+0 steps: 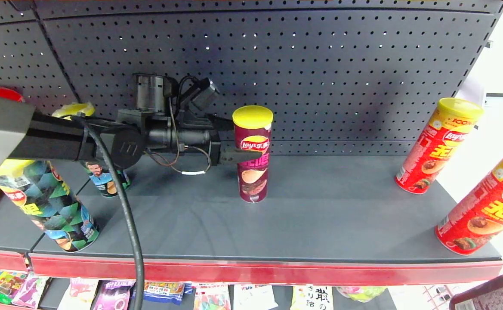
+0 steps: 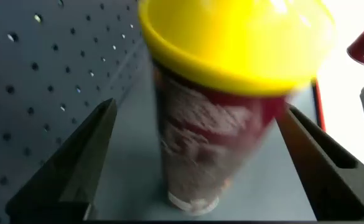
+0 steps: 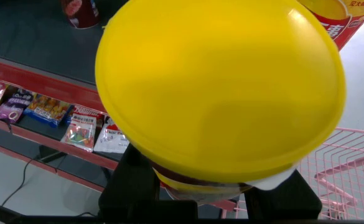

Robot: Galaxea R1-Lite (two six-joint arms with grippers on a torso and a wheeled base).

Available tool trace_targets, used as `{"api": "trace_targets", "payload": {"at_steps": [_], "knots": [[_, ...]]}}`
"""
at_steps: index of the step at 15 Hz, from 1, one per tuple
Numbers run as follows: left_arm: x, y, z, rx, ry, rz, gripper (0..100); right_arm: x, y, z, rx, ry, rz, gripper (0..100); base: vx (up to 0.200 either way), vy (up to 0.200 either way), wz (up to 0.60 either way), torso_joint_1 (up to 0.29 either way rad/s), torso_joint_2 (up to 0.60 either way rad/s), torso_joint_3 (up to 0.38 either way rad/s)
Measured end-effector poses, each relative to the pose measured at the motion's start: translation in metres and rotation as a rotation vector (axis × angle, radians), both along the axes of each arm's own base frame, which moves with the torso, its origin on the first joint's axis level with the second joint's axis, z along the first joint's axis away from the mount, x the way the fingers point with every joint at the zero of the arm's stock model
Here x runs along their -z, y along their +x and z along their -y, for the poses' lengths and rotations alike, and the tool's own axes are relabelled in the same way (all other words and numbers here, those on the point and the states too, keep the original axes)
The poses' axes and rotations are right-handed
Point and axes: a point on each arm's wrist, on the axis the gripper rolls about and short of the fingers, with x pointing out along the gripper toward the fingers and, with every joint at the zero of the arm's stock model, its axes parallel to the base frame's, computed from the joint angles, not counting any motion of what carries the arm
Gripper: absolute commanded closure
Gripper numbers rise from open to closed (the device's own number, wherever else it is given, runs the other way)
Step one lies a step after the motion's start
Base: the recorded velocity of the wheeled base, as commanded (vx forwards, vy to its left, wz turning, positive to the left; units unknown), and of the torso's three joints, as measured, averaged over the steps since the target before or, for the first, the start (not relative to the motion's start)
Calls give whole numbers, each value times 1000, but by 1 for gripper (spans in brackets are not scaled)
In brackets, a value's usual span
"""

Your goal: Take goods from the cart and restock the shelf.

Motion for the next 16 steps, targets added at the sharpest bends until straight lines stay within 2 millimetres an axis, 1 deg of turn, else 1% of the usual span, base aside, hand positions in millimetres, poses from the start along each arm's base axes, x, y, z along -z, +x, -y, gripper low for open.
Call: {"api": "trace_targets", "payload": {"at_steps": [4,7,8,13,14,16], "knots": [[-1,5,17,20,-28,-47,0,1,0,0,2,0,-4,100,0,0,0,0,0,0],[1,8,24,32,-30,-42,0,1,0,0,3,1,-5,100,0,0,0,0,0,0],[2,9,25,32,-30,-43,100,1,0,0,4,1,-4,100,0,0,0,0,0,0],[7,7,25,35,-23,-61,100,1,0,0,3,0,-7,100,0,0,0,0,0,0],[8,3,23,35,-20,-70,100,1,0,0,3,1,-7,100,0,0,0,0,0,0],[12,-12,20,52,-8,-104,100,1,0,0,3,1,-7,100,0,0,0,0,0,0]]}}
